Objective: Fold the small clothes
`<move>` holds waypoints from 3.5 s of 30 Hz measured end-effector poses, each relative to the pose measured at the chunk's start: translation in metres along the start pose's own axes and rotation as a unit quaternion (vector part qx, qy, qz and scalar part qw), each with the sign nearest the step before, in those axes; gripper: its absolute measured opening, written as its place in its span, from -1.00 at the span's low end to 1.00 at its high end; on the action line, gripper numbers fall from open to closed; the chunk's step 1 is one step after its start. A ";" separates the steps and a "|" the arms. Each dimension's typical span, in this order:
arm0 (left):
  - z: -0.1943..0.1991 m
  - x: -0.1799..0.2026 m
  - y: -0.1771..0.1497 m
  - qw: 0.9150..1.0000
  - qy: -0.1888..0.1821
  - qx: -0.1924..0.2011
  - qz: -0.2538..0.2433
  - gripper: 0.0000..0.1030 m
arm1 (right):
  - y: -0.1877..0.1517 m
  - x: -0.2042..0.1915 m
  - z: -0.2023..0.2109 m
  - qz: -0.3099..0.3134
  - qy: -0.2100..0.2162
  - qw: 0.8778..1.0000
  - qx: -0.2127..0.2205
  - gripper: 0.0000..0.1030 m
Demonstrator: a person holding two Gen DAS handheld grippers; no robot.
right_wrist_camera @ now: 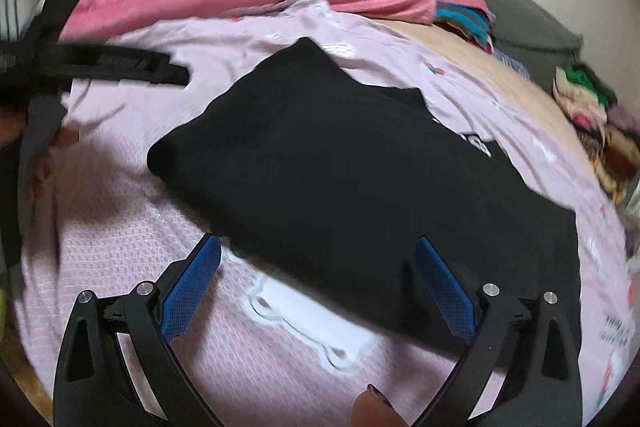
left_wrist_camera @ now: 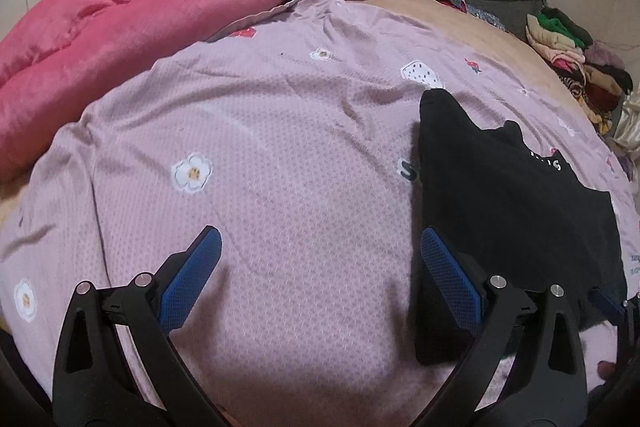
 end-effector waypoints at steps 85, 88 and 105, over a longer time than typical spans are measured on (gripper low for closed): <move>0.006 0.315 0.025 0.957 -0.207 -0.078 -0.185 -0.61 | -0.094 0.158 0.074 -0.269 -0.041 0.950 0.150 -0.77; 0.004 0.324 0.021 0.957 -0.205 -0.082 -0.186 -0.58 | -0.097 0.168 0.072 -0.292 -0.029 0.945 0.148 -0.77; 0.006 0.311 0.010 0.951 -0.272 -0.078 -0.124 0.32 | -0.147 0.193 0.081 -0.426 0.054 0.895 0.121 -0.67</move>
Point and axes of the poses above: each gripper's, at about its wrist camera, not at the fingertips, and z roughly against the way its jaws point, x to its right, y to its top, the point moved 2 cm from there along -z, roughly the way its jaws point, and after that the axes turned 5 degrees about y, right-handed, at the moved point
